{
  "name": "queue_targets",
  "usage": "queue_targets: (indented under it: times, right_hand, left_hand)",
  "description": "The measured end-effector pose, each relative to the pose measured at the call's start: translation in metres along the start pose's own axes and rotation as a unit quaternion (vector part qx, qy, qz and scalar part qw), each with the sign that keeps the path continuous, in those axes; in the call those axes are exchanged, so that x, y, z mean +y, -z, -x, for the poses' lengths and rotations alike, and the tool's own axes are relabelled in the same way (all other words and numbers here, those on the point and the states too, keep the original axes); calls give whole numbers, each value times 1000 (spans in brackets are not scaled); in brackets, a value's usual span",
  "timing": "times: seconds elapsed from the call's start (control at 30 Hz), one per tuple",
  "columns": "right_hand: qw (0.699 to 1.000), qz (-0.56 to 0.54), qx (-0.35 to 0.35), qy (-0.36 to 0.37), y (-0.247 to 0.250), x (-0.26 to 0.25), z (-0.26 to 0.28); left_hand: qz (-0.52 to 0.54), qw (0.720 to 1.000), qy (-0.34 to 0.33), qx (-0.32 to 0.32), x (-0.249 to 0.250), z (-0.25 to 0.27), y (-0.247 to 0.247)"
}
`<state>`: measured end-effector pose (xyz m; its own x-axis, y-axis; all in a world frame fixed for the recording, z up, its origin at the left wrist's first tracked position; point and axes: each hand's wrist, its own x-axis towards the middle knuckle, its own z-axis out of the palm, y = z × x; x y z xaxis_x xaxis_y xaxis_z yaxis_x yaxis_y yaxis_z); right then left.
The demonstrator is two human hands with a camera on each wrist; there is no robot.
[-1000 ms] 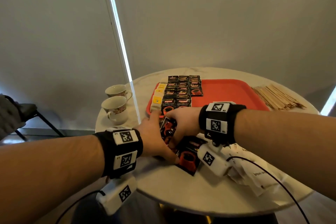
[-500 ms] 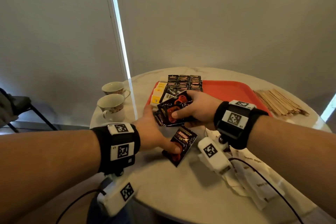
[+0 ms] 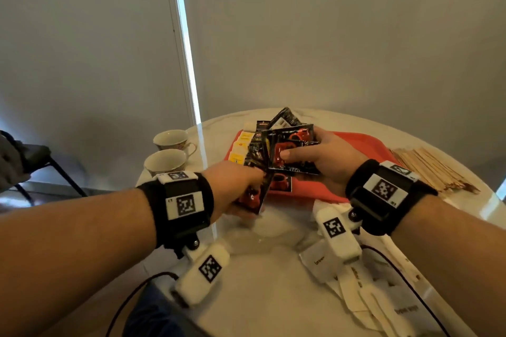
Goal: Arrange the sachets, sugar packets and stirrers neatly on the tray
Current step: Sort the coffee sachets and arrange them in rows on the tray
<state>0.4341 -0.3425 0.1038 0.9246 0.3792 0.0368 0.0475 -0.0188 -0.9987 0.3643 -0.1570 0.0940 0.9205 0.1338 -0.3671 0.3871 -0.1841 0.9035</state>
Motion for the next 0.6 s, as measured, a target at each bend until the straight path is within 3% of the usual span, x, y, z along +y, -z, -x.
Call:
queue_targets:
  times: [0.1, 0.2, 0.33, 0.5, 0.6]
  right_hand:
    - [997, -64, 41, 30, 6, -7, -7]
    - [993, -60, 76, 65, 6, -12, -14]
    - [991, -43, 93, 83, -1, -14, -26]
    - [978, -149, 126, 72, 12, -18, -49]
    - [980, -138, 120, 74, 16, -12, -61]
  left_hand:
    - [181, 983, -31, 10, 14, -8, -5]
    - [282, 957, -61, 5, 30, -21, -16]
    - [325, 942, -81, -19, 47, -43, -37]
    - [380, 917, -107, -57, 58, -80, -48]
    - [373, 912, -126, -115, 67, -91, -54]
